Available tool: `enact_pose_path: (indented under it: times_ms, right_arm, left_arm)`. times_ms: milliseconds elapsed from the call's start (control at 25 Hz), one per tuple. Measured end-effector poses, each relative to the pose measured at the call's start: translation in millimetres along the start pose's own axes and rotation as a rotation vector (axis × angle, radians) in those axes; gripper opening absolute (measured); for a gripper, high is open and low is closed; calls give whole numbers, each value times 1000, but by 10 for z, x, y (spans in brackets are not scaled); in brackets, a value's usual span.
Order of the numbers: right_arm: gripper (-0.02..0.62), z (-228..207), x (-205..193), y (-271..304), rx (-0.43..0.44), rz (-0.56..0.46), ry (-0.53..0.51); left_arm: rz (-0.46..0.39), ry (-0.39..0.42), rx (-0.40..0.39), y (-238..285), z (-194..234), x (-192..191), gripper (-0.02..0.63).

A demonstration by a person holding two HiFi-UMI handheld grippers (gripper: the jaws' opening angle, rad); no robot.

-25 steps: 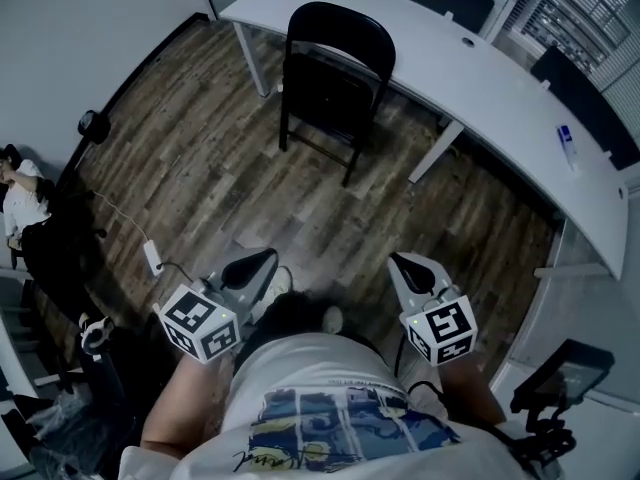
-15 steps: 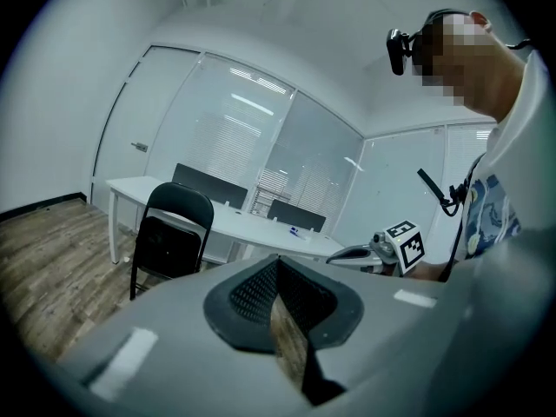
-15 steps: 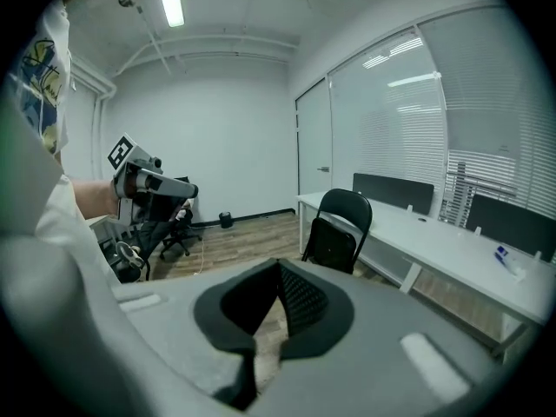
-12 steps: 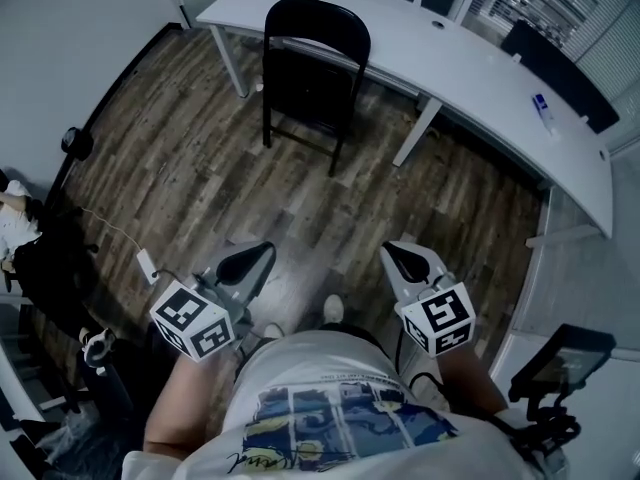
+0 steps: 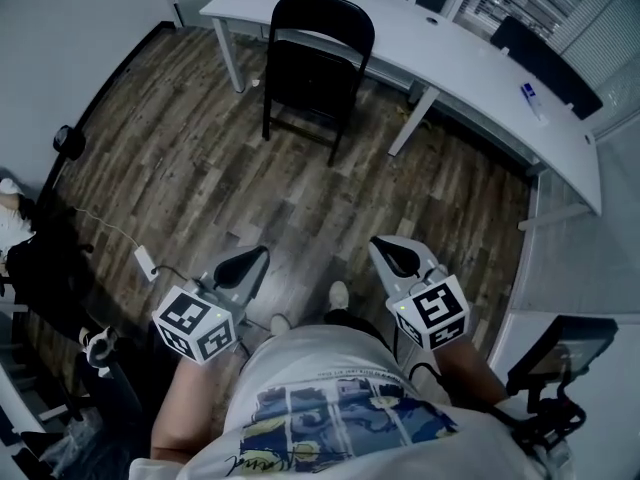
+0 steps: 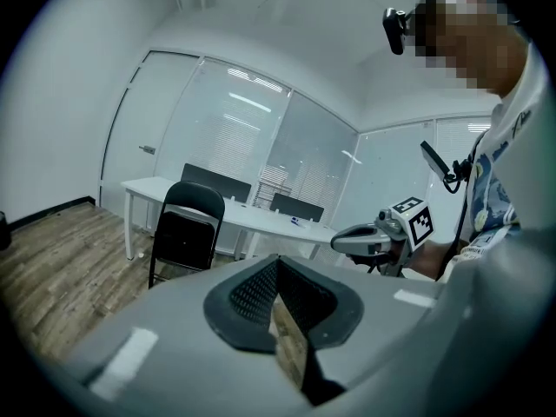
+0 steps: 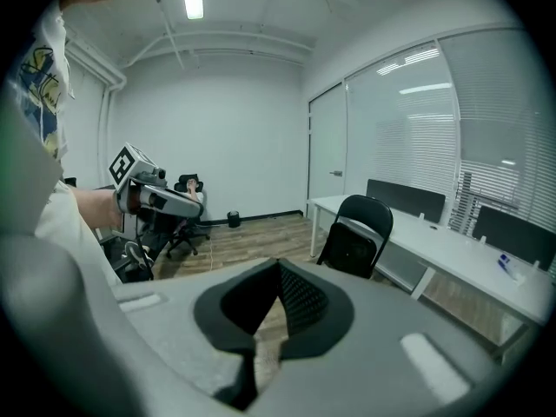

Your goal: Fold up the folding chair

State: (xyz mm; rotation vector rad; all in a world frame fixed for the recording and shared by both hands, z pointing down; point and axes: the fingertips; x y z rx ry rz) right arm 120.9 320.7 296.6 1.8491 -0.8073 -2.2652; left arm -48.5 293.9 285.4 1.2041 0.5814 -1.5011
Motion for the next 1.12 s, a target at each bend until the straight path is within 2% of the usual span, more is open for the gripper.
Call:
enact_pose_path:
  times_ms: [400, 640, 920, 1120]
  right_arm:
    - [3, 505, 71, -214, -63, -1, 6]
    - [3, 678, 100, -308, -69, -8, 15]
    - [3, 777, 42, -438, -86, -4, 19]
    - [3, 657, -66, -612, -151, 20, 26]
  left_arm:
    - [23, 5, -86, -405, -106, -131, 2]
    - [40, 8, -118, -493, -189, -194, 2]
    - [47, 16, -150, -510, -308, -278, 2]
    - [69, 24, -216, -340, -445, -305, 2]
Point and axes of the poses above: the fingertips, and each gripper's own axes: y forward along the fingers, z to its left, x out of its top, and after that the axes turned 12 degrees about -x, right-handed
